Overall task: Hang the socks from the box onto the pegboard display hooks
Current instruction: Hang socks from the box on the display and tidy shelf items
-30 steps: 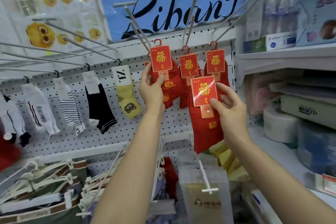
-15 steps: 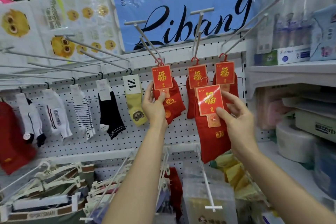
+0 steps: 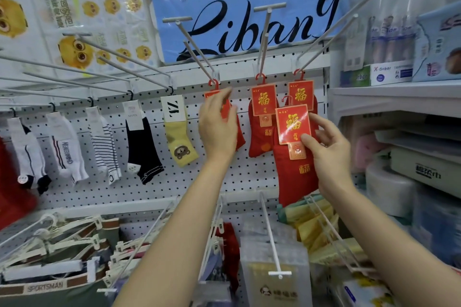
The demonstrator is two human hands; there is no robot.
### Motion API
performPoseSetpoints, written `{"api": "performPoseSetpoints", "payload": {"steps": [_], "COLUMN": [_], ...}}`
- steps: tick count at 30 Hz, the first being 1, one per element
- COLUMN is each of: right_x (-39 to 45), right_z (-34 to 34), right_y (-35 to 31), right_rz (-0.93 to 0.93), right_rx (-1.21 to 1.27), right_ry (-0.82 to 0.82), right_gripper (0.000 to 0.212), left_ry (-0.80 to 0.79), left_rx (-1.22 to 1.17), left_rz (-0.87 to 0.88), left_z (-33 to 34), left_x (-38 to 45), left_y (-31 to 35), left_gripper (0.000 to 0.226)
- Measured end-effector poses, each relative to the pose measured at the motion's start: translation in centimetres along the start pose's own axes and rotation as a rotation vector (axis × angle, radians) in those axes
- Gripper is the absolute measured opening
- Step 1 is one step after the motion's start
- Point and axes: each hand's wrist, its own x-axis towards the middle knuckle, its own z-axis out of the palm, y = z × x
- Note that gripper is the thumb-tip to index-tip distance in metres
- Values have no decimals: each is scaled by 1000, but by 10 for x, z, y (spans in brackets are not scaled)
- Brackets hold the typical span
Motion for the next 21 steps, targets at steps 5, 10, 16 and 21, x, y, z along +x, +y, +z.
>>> {"api": "performPoseSetpoints", "payload": {"steps": [5,10,16,21], "right_x": [9,25,55,74], "right_z": [4,15,35,57], "right_y": [0,0,5,4], "right_rz": [-13,-32,-72,-119], "right_rx": [-46,-69,-108,-128], "right_ry": [2,-19,26,13], "right_gripper": [41,42,42,43], "left_ry": [-241,-319,-408,-533], "left_rx": [-54,-87,-99,-133], "left_rz": [200,245,230,184], "left_z": [8,8,1,-5], "left_x": [39,56,64,75], "left_y": [45,58,56,46], "left_gripper": [46,36,42,52]}}
